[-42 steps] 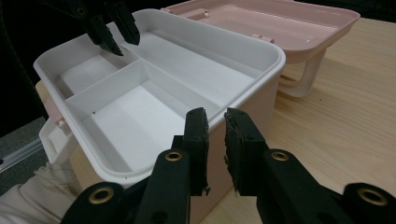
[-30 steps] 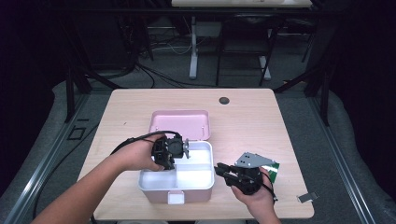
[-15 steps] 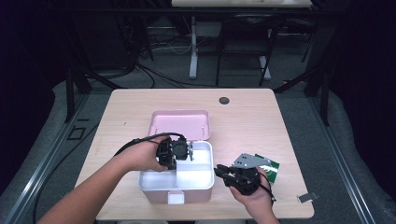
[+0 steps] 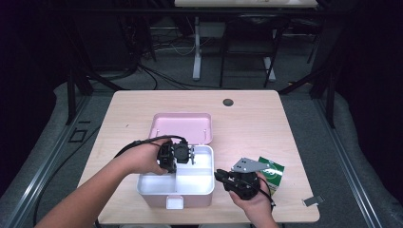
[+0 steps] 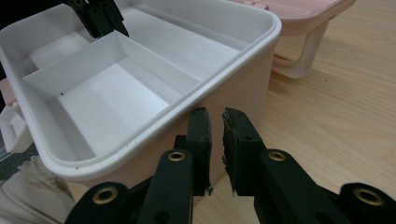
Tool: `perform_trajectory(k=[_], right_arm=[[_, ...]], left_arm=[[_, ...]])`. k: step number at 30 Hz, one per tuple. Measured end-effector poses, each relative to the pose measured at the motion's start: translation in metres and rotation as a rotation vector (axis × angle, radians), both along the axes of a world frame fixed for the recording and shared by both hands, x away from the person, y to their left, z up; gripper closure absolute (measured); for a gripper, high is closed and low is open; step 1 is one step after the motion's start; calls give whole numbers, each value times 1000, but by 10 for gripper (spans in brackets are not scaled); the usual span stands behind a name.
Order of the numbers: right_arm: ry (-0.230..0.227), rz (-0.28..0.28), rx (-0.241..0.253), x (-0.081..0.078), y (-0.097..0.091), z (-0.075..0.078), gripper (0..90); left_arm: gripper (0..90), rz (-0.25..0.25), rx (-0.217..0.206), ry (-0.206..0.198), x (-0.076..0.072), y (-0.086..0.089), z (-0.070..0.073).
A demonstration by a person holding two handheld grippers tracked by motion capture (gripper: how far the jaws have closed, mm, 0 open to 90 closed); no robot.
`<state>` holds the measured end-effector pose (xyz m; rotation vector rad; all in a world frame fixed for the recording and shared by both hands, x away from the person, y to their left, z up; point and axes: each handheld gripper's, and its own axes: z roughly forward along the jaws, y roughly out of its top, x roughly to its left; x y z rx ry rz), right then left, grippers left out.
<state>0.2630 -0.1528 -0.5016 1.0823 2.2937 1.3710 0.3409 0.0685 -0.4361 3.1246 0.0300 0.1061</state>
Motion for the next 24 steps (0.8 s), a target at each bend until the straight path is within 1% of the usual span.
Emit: perform_trajectory(k=[5, 6, 8, 12, 17, 18, 23, 24], right_arm=[[2, 2, 8, 1, 0, -1, 807], [2, -1, 5, 0, 0, 0, 807], [6, 1, 0, 0, -1, 0, 806], [3, 1, 8, 1, -1, -1, 806], [9, 5, 8, 1, -2, -1, 800], [5, 6, 13, 2, -2, -2, 799], [16, 13, 9, 2, -1, -5, 793], [13, 15, 6, 3, -1, -5, 791]], left_arm=[[874, -10, 41, -1, -1, -6, -2], [873, -20, 52, -3, 0, -7, -2], [870, -21, 52, 1, 0, -7, -3], [875, -27, 52, 4, 1, -7, -3], [879, -20, 54, 13, 2, -7, -3], [879, -20, 53, 12, 2, -7, -3], [880, -22, 54, 5, 1, -7, -2], [880, -21, 51, 5, 1, -7, -1]])
